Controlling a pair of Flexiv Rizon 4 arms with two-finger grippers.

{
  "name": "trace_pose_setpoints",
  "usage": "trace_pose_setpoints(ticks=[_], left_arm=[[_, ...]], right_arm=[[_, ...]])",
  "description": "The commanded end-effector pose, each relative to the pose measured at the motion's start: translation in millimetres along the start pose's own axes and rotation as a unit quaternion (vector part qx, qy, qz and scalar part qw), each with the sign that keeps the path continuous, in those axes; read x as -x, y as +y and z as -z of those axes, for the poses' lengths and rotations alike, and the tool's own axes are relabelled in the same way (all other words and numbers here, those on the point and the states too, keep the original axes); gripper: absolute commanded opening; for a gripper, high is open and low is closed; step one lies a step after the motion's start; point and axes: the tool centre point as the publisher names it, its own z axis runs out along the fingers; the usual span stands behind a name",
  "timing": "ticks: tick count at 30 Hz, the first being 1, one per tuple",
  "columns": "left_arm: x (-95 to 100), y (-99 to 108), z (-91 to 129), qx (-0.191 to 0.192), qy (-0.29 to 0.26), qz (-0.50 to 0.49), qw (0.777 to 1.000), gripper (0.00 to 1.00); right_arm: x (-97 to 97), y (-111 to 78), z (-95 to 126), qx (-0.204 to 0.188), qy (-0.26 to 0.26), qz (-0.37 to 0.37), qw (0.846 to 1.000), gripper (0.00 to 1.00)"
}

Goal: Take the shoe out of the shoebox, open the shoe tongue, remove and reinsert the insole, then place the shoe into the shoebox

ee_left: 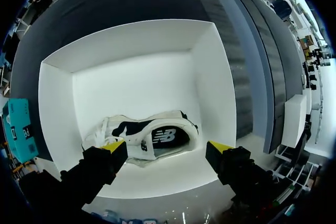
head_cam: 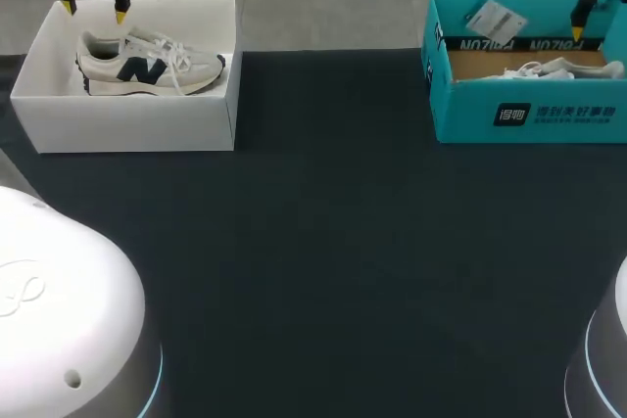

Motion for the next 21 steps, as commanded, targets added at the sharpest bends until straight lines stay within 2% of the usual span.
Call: trace_pose_setpoints(ticks=[1,8,14,17,18,19,21], left_arm=[[-6.4,4.1,-2.8,0.017,-0.015,0.018,1.0,1.0],[-32.4,20.7,-12.8,0.004,-0.01,0.049,0.999,1.0],[-41.8,31.3,-25.9,-0.007,-0.015,0.057,0.998,1.0],[-43.0,33.8,-30.7,-0.008,-0.015,0.062,0.998,0.77],[-43.1,33.4,-31.8,-0.009,-0.016,0.061,0.998,0.58],[-43.1,32.8,-33.1,-0.009,-0.018,0.06,0.998,0.51],[-42.6,31.2,-36.9,-0.011,-0.022,0.057,0.998,0.45]], right_arm=[[0.0,-0.8,0.1,0.001,0.001,-0.001,1.0,1.0],[0.0,-0.8,0.1,0.001,0.001,-0.001,1.0,1.0],[0.0,-0.8,0.1,0.001,0.001,-0.001,1.0,1.0],[0.0,-0.8,0.1,0.001,0.001,-0.001,1.0,1.0],[0.0,-0.8,0.1,0.001,0.001,-0.001,1.0,1.0],[0.0,-0.8,0.1,0.001,0.001,-0.001,1.0,1.0],[0.0,-0.8,0.1,0.001,0.001,-0.001,1.0,1.0]])
